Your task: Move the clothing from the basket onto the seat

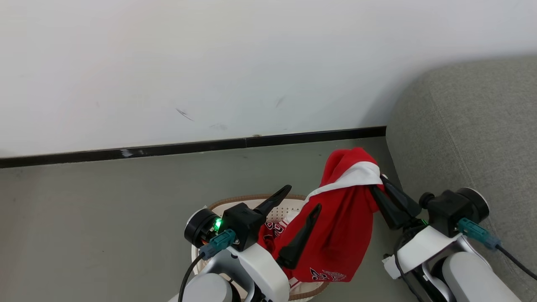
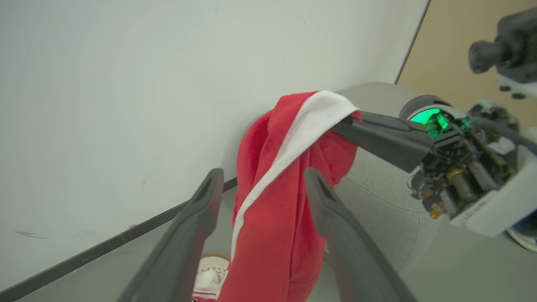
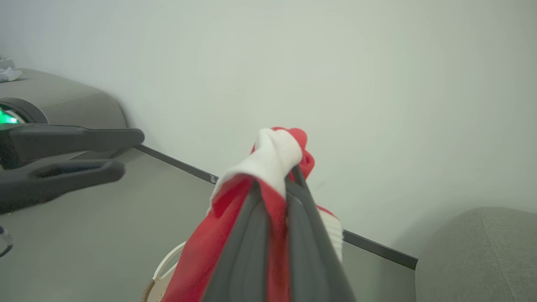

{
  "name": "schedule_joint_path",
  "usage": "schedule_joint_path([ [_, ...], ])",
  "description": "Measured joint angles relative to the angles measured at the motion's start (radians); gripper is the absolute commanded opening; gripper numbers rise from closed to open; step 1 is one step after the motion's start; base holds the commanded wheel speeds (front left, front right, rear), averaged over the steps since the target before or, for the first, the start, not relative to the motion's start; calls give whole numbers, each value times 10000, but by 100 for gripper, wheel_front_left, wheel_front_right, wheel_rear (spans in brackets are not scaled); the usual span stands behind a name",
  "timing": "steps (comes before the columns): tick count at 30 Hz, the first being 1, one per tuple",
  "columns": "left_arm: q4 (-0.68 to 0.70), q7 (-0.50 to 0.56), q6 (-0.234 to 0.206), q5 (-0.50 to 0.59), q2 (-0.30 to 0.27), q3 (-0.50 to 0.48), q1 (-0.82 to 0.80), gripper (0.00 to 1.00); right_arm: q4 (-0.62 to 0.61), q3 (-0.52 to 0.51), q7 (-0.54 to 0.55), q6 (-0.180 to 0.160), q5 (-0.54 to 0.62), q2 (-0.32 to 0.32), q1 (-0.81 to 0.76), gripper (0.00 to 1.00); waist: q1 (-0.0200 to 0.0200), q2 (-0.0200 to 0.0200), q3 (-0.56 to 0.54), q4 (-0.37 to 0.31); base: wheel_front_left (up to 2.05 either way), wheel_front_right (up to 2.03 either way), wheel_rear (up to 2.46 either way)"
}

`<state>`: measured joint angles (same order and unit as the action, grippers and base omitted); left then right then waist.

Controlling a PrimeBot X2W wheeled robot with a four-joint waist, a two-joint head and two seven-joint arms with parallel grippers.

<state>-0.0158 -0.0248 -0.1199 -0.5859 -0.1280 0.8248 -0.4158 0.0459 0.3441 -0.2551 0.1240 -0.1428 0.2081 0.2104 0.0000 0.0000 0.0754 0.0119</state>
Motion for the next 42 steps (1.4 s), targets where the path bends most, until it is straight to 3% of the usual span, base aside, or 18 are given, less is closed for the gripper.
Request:
schedule_joint_path([
  [18,119,-128,184,2,-387,134,359,100,-242,-823,0,2,-27,153,-266,0,0,0,-114,-629,0,0,0],
  [42,151,-380,270,-38,-736,-174,587,100,-750,-1549,0,6,2,61,-791,0,0,0,-244,-2141,0,0,0],
])
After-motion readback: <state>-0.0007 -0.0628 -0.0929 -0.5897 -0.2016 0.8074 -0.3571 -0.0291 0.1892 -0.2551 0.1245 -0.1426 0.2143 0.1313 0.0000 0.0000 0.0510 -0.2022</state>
